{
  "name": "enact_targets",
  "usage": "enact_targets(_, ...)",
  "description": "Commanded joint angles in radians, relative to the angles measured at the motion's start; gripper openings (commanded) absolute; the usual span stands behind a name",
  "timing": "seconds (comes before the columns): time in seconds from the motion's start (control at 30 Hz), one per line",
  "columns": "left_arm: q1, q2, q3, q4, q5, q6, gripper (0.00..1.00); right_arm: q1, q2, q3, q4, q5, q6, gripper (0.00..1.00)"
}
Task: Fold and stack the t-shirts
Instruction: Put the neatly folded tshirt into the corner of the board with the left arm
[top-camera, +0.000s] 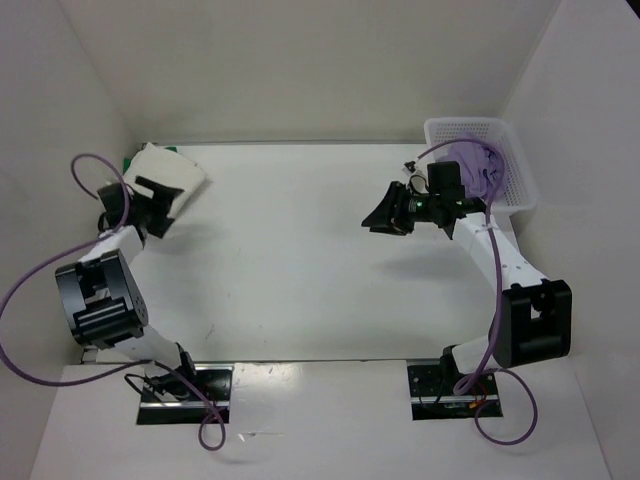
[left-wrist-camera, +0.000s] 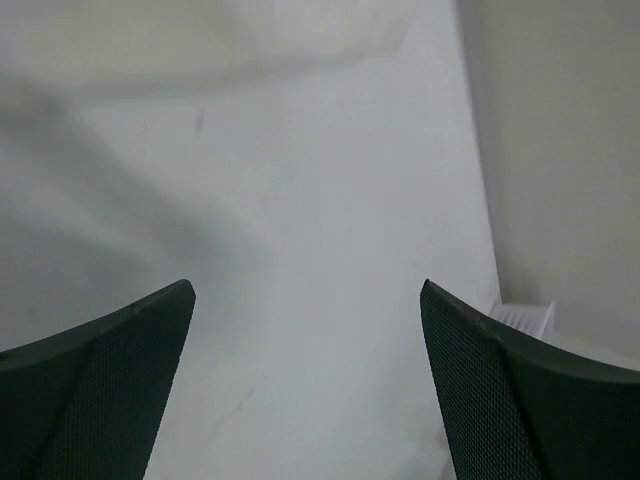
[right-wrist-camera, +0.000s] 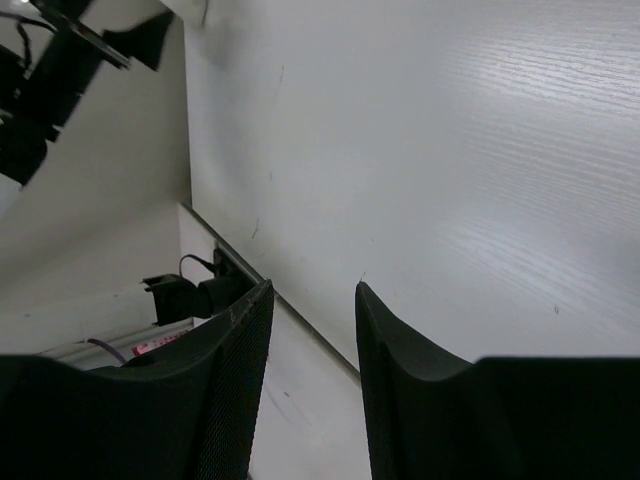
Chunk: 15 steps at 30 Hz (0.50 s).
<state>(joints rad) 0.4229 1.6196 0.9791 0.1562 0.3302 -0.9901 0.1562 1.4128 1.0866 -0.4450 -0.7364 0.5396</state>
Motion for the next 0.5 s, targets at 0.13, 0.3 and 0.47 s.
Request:
enact_targets(0.13, -0.071, -0.351, -0.218, -0.093, -0.009, -0.042, 1.0, -0.007, -0.026, 0.007, 0.029, 0.026, -0.021, 0.43)
enact_targets(0.3, -0.168, -0.495, -0.221, -0.164, 0.056, 0.051, 1.0, -0.007, -0.026, 0.042, 0.029, 0.17, 0.002, 0.18)
enact_targets(0.47, -0.482, -0.456, -0.234, -0.142, 0.061, 0.07, 0.6, -0.04, 0.064, 0.238, -0.037, 0.518, 0.011, 0.0)
